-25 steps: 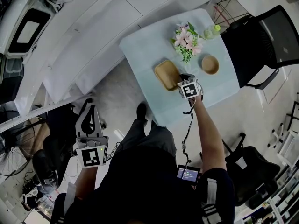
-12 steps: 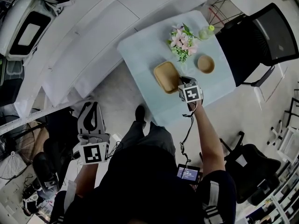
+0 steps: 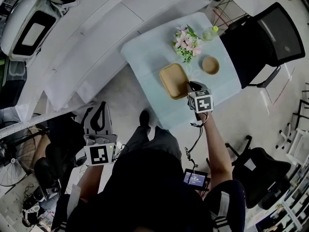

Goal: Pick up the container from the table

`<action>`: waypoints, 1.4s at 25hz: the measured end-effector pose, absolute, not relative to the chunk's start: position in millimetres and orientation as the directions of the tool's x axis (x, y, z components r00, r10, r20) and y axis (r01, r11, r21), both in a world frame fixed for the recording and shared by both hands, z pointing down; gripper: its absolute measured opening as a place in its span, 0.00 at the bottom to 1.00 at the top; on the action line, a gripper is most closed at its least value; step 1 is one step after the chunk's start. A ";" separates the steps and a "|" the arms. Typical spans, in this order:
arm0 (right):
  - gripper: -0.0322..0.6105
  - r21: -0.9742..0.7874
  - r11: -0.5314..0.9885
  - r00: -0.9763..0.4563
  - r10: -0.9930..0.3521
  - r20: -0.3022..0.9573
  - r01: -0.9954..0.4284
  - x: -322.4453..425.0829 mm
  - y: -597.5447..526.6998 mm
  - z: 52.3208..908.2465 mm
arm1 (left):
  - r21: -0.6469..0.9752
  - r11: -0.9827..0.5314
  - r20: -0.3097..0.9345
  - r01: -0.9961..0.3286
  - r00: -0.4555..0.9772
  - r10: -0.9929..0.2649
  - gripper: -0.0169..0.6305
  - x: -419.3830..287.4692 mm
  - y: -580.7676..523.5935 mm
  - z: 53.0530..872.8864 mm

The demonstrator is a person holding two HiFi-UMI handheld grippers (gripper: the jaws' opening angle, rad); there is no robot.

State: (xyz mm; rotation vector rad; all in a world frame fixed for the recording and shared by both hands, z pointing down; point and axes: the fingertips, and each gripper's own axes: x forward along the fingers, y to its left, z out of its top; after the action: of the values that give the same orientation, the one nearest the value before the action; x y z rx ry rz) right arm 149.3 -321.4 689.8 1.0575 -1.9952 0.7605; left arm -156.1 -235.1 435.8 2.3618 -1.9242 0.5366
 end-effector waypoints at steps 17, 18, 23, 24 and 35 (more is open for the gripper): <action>0.07 -0.119 0.424 -0.375 -0.595 0.710 -0.898 148.8 -283.5 567.6 | -0.153 -0.284 0.208 -0.946 0.251 -0.945 0.03 -142.5 -232.0 418.4; 0.07 -0.118 0.420 -0.375 -0.608 0.700 -0.900 148.6 -280.3 560.8 | -0.152 -0.288 0.204 -0.946 0.255 -0.945 0.03 -141.4 -231.6 417.4; 0.07 -0.120 0.400 -0.374 -0.653 0.659 -0.909 146.6 -266.2 531.7 | -0.144 -0.305 0.189 -0.941 0.277 -0.942 0.03 -136.6 -230.3 413.1; 0.07 -0.120 0.396 -0.373 -0.659 0.653 -0.910 146.8 -263.8 526.5 | -0.144 -0.310 0.184 -0.940 0.283 -0.941 0.03 -135.2 -230.1 412.2; 0.07 -0.097 0.346 -0.341 -0.772 0.536 -0.933 153.0 -240.3 465.0 | -0.138 -0.347 0.146 -0.928 0.327 -0.934 0.03 -125.1 -226.6 401.9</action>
State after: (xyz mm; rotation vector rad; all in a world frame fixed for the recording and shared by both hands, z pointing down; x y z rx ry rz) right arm 153.0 -240.3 465.0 1.4971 -2.2171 0.5534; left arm -125.1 -226.6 401.9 2.5828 -1.8118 0.3168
